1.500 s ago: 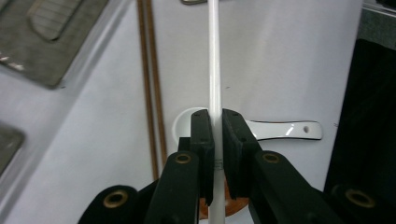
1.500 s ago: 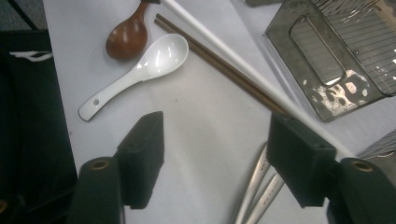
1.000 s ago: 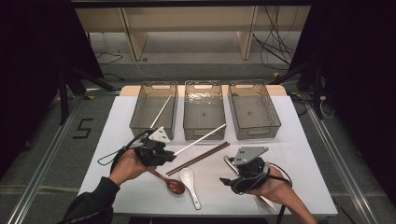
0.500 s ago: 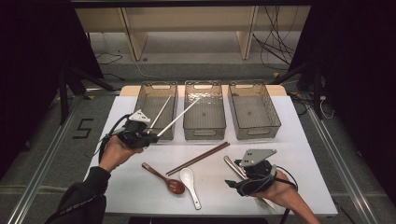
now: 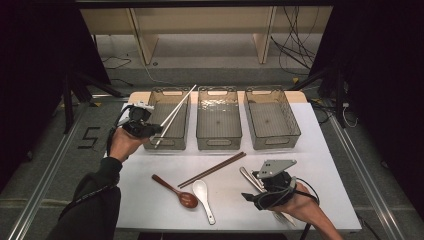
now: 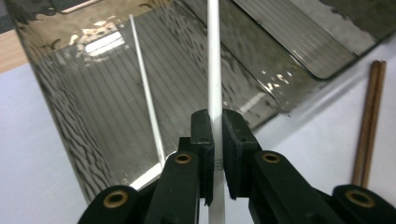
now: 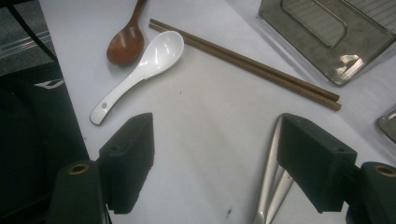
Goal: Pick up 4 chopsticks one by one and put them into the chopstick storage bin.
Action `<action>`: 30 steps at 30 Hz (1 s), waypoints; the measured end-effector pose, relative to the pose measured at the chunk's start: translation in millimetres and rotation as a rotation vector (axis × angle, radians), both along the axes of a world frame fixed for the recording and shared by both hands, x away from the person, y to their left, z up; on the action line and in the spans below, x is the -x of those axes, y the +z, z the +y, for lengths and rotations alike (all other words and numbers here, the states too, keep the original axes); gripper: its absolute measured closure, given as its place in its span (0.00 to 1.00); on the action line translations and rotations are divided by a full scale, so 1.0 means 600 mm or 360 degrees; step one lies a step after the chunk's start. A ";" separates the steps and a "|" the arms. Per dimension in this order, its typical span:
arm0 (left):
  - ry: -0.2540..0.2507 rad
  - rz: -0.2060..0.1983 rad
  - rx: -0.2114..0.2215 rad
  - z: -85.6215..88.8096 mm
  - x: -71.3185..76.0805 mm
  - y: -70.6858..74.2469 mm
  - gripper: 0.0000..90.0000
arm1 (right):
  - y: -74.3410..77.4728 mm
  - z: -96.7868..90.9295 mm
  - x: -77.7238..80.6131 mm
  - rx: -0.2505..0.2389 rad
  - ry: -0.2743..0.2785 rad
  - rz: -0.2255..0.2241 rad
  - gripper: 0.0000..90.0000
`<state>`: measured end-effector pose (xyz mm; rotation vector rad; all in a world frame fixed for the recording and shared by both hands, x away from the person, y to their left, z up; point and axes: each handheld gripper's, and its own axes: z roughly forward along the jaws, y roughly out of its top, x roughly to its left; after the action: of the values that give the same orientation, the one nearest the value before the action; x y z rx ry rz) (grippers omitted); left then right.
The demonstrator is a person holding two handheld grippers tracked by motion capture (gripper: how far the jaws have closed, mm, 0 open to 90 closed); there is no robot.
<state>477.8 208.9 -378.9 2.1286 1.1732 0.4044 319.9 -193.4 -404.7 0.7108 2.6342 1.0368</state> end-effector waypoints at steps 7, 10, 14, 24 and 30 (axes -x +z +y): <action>0.0075 0.0016 -0.0016 0.012 -0.025 -0.005 0.92 | 0.000 0.002 0.001 0.0000 0.0008 0.0001 0.31; 0.0128 0.0037 -0.0016 0.020 -0.038 -0.012 0.92 | 0.001 0.002 0.001 0.0000 0.0008 0.0001 0.31; 0.0179 0.0068 -0.0020 0.028 -0.052 -0.020 0.92 | -0.001 0.002 0.000 0.0001 0.0013 0.0002 0.31; 0.0233 0.0095 -0.0031 0.028 -0.065 -0.032 0.92 | 0.000 0.002 0.001 0.0003 0.0014 0.0003 0.31; 0.0255 0.0120 -0.0051 0.028 -0.071 -0.039 0.92 | 0.000 0.002 0.000 0.0000 0.0017 0.0005 0.31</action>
<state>520.4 225.7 -402.4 2.1003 1.3945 0.4201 319.6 -192.0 -404.9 0.6999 2.6437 1.0393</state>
